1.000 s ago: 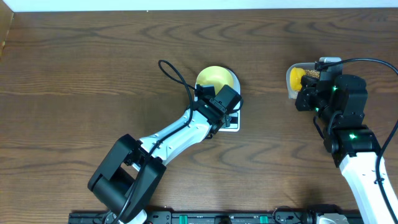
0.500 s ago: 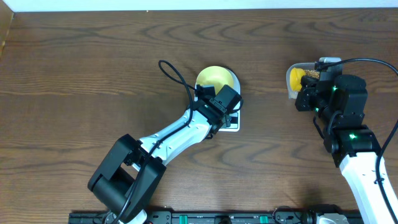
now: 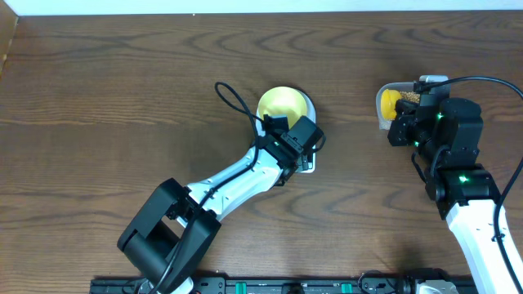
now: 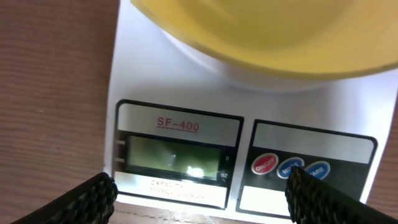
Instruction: Scoop item into bowl and weigh 50g on scale
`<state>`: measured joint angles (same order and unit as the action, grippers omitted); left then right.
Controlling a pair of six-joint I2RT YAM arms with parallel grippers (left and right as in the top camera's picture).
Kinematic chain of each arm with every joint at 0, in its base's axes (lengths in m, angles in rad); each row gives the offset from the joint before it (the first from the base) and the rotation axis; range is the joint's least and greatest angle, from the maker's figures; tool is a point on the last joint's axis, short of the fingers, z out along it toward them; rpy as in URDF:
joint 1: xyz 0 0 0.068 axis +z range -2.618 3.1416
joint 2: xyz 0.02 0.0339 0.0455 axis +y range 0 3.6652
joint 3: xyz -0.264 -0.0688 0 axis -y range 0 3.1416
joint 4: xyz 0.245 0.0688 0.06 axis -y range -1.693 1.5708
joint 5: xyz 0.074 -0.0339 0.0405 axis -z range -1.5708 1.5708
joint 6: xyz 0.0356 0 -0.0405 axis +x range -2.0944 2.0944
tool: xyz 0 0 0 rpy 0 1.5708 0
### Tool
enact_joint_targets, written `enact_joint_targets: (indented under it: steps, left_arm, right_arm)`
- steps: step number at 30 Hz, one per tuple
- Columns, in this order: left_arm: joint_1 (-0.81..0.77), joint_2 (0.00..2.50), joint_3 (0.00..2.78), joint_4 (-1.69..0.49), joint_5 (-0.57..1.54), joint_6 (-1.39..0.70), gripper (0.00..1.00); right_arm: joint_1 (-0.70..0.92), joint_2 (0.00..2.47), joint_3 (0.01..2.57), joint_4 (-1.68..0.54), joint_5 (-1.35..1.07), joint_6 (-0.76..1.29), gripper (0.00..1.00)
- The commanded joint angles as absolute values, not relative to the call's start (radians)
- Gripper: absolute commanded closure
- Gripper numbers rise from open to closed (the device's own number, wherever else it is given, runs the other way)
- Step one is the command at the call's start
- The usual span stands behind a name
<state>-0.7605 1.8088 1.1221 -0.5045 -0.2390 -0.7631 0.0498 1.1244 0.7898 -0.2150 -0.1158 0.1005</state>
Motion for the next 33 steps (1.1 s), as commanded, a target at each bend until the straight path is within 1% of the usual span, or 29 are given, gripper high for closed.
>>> enact_joint_targets:
  steps: [1, 16, 33]
  left_arm:
    - [-0.759, 1.826, 1.116, -0.509, -0.309, -0.776, 0.11]
    - [-0.758, 1.881, 1.116, -0.507, -0.308, -0.776, 0.11]
    - [-0.758, 1.879, 1.117, -0.500, -0.296, -0.775, 0.11]
  right_arm:
    - [0.041, 1.118, 0.806, -0.217, -0.120, 0.088, 0.99]
    - [0.041, 1.118, 0.806, -0.218, -0.120, 0.088, 0.99]
    - [0.041, 1.118, 0.806, -0.217, -0.127, 0.088, 0.99]
